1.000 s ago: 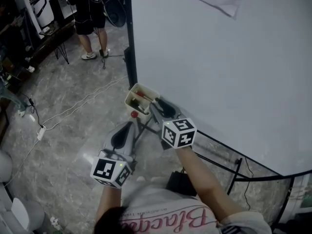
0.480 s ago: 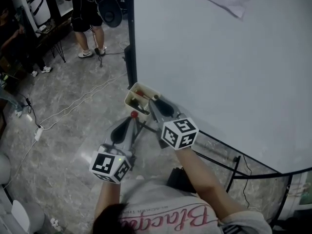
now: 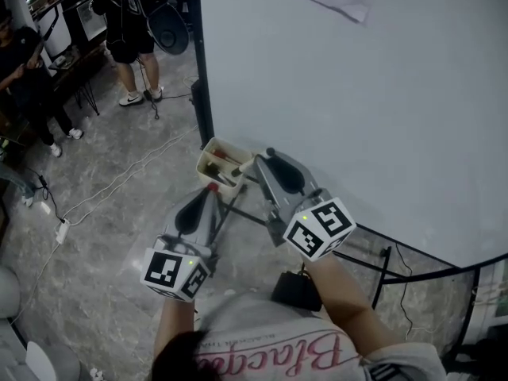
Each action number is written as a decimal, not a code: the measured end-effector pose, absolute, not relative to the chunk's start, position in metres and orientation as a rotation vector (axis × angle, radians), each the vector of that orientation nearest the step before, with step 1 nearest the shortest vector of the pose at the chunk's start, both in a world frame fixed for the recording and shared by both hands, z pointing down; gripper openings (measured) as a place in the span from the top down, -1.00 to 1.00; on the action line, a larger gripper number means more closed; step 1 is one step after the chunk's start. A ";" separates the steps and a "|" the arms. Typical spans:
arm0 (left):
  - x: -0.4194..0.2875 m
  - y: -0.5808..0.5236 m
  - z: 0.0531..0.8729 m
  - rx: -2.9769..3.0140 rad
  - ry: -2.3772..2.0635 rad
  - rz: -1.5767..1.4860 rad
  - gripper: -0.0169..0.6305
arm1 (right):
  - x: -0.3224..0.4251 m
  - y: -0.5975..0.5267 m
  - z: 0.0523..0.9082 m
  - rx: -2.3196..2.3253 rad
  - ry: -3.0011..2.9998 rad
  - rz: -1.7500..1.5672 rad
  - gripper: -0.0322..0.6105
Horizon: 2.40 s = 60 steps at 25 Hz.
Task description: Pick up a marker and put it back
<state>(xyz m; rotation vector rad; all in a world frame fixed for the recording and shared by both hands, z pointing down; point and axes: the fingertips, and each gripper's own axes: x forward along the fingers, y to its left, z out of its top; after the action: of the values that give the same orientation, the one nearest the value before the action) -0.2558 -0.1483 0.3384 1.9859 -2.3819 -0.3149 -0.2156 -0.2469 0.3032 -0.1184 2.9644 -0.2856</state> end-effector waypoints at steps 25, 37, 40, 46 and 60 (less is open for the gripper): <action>-0.248 -0.131 0.315 2.036 -2.437 -0.306 0.95 | -0.199 -0.227 0.293 -0.172 2.920 -0.140 0.69; -0.259 -0.129 0.329 1.980 -2.443 -0.271 0.95 | -0.261 -0.250 0.361 -0.187 3.097 -0.247 0.68; -0.262 -0.127 0.329 1.968 -2.446 -0.293 0.95 | -0.270 -0.253 0.379 -0.200 3.143 -0.285 0.68; -0.266 -0.126 0.332 1.942 -2.456 -0.304 0.95 | -0.279 -0.256 0.412 -0.219 3.217 -0.357 0.68; -0.264 -0.127 0.334 1.966 -2.422 -0.303 0.95 | -0.280 -0.263 0.434 -0.247 3.245 -0.456 0.45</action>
<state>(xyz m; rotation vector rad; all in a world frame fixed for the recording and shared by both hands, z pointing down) -0.2638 -0.1272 0.3337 1.9658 -2.4224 -0.3029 -0.2796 -0.2630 0.4345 -0.2474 3.2446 -0.4561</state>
